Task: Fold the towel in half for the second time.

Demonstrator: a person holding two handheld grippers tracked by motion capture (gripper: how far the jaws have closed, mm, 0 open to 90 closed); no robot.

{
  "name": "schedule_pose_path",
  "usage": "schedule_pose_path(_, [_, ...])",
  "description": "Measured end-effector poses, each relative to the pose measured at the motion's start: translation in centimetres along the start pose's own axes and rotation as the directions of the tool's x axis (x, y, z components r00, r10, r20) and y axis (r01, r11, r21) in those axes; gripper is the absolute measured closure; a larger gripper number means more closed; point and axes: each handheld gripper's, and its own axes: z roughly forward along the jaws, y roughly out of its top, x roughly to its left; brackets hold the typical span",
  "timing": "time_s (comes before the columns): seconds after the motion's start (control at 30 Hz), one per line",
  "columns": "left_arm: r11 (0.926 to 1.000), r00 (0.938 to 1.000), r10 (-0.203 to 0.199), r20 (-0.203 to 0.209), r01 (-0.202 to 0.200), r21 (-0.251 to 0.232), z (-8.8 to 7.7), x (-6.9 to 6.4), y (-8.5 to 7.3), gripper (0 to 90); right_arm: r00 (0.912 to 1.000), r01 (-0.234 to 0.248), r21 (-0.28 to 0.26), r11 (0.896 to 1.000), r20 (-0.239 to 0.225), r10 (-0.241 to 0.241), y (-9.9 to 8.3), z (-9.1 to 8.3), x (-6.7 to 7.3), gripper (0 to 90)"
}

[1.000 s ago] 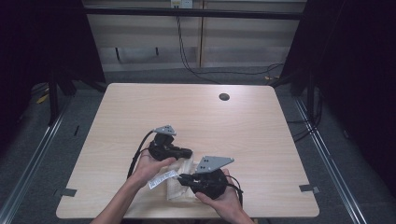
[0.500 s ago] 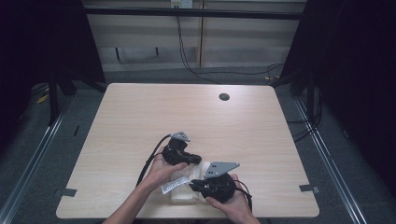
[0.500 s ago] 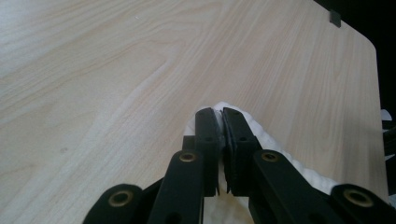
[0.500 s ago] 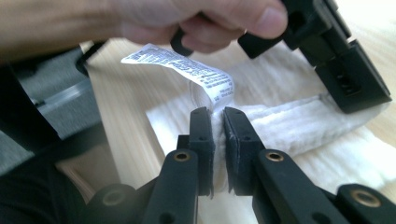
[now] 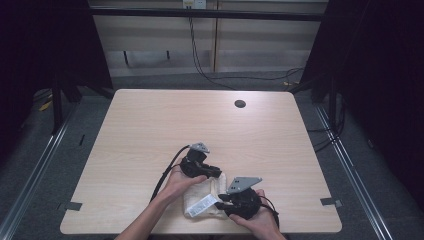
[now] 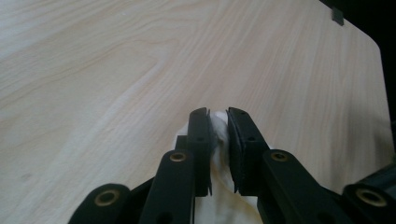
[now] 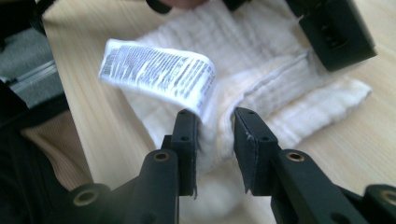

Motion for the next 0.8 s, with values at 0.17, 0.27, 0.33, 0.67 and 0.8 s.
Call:
schedule_pose_path(0.17, [0.9998, 0.9998, 0.019, 0.001, -0.019, -0.006, 0.1, -0.6, 0.1, 70.9, 0.9991, -0.026, 0.004, 1.000, 0.035, 0.026, -0.8, -0.7, -0.4, 59.9])
schedule_pose_path(0.27, [0.9995, 0.9995, 0.024, -0.022, -0.024, -0.020, -0.3, -0.7, 0.1, 62.8, 0.9971, -0.060, -0.022, 0.998, 0.045, 0.061, -0.9, -1.3, -0.6, 54.0])
schedule_pose_path(0.33, [0.9994, 0.9993, 0.020, -0.033, -0.021, -0.027, -0.7, -0.5, 0.1, 58.0, 0.9963, -0.066, -0.033, 0.997, 0.053, 0.068, -1.0, -1.4, -0.8, 51.4])
schedule_pose_path(0.67, [0.9978, 0.9967, 0.030, -0.075, -0.034, -0.057, -3.6, -0.4, -0.5, 40.3, 0.9864, -0.098, 0.010, 0.995, 0.134, 0.095, -1.8, -2.4, -2.4, 51.9])
schedule_pose_path(0.8, [0.9986, 0.9945, 0.051, -0.091, -0.052, -0.008, -4.6, -0.4, -0.8, 39.3, 0.9852, -0.109, -0.048, 0.993, 0.127, 0.115, -1.6, -3.0, -3.1, 53.9])
